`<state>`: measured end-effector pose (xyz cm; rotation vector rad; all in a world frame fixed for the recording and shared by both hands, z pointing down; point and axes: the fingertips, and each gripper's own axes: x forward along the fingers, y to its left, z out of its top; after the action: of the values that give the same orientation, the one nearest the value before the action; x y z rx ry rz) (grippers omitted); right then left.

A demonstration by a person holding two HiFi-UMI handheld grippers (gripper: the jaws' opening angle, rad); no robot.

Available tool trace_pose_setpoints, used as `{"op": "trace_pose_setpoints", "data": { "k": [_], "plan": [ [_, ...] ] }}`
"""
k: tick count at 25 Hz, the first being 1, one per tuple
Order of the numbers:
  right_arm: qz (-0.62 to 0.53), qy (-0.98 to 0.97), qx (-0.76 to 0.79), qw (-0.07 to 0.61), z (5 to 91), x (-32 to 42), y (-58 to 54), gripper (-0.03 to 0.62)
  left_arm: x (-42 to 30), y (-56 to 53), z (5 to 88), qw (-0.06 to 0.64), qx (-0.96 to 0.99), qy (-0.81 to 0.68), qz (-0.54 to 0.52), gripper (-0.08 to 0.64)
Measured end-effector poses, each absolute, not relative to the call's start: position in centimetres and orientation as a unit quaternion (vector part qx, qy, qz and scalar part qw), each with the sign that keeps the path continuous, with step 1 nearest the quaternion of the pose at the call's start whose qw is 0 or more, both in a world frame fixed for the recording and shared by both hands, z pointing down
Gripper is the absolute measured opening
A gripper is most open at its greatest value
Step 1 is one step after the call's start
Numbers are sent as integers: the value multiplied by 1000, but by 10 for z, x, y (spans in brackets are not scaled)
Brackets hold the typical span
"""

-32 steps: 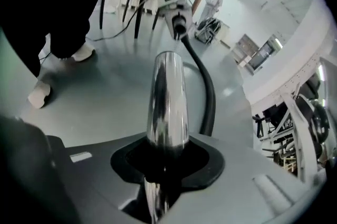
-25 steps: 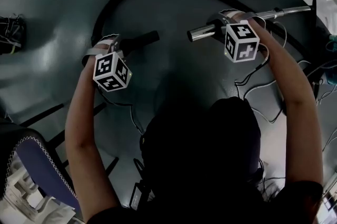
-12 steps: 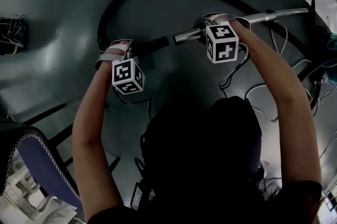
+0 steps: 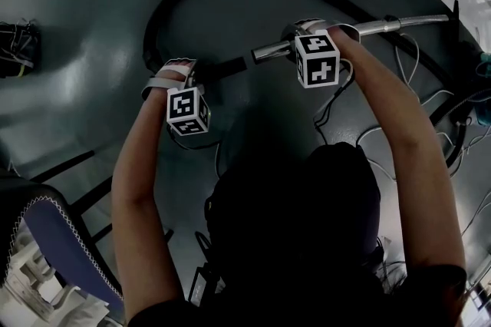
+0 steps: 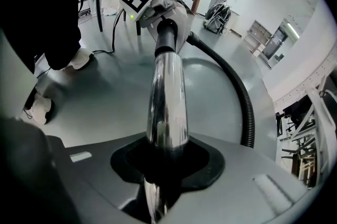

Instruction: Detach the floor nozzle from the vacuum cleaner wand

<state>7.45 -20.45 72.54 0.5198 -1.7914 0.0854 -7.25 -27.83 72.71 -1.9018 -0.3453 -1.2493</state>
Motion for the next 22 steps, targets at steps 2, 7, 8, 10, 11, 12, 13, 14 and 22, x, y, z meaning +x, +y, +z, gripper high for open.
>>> {"op": "trace_pose_setpoints", "data": {
  "k": [2,7,8,10,11,12,13,14,22],
  "plan": [
    [36,-769,227,597,732,73,-202,118,-71,-279,728,415,-755,-134,-490,54],
    [38,-764,227,602,741,74,-203,118,-76,-281,735,424,-740,-149,-500,55],
    [41,-764,225,603,741,74,-203,120,-76,-280,736,417,-741,-150,-504,58],
    [44,-765,223,603,741,73,-202,122,-75,-278,738,395,-747,-149,-513,94],
    [45,-767,222,601,741,72,-202,128,-75,-277,740,383,-750,-150,-518,117],
    [48,-770,221,597,741,70,-202,159,-75,-276,742,370,-753,-152,-522,160],
    [52,-774,220,591,740,66,-203,199,-76,-275,744,358,-756,-155,-527,201],
    [55,-779,220,585,738,63,-204,224,-77,-273,746,346,-757,-159,-531,226],
    [75,-821,220,522,718,38,-212,334,-87,-226,728,273,-812,-225,-464,348]
  ]
}}
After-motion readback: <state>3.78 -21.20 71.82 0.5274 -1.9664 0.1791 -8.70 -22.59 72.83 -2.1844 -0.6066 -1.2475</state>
